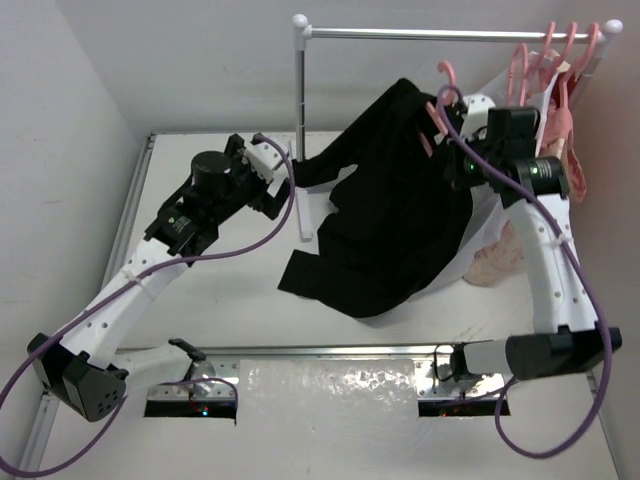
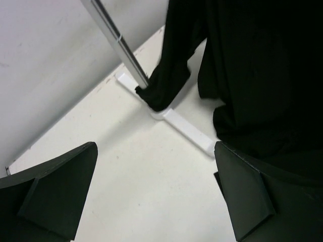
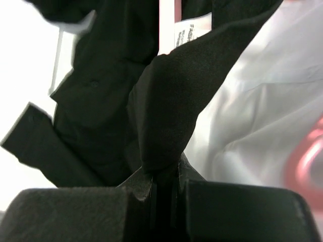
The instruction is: Place the shirt on the hanger
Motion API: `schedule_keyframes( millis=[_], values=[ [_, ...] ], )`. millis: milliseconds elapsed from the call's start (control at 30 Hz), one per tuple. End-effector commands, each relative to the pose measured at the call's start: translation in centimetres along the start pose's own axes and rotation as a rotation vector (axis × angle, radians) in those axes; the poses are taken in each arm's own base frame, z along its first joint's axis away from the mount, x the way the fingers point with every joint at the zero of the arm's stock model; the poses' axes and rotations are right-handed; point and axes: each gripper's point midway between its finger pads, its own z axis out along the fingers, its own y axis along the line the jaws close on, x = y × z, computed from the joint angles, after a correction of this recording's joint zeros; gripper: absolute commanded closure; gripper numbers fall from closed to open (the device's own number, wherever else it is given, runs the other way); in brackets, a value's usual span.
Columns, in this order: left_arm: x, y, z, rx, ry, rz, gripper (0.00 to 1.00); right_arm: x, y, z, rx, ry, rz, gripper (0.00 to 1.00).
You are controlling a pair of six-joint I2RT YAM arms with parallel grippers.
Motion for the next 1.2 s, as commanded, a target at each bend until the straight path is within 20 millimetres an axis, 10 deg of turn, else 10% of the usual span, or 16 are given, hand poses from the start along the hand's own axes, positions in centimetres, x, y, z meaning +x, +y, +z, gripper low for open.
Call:
schedule_keyframes(
  millis=[0, 267, 600, 1167],
  values=[
    [-1.4, 1.9, -1.2, -0.086, -0.074, -0.010, 0.00, -7.5, -1.3, -1.7, 0.017, -0.193, 0.037, 1.00],
    [-0.5, 2.5, -1.6, -0.121, -0.062, -0.010, 0.00, -12.3, -4.2, -2.7, 0.076, -0.252, 0.083, 1.00],
    [-0.3, 2.4, -1.5, -0.112, -0.062, 0.001, 0.00, -10.6, -10.9, -2.0, 0.173, -0.241, 0.207, 1.00],
    [0.5, 2.1, -0.1, -0.086, -0.048, 0.011, 0.00, -12.9, -11.4, 1.7, 0.075, -0.253, 0.230, 1.00]
  ],
)
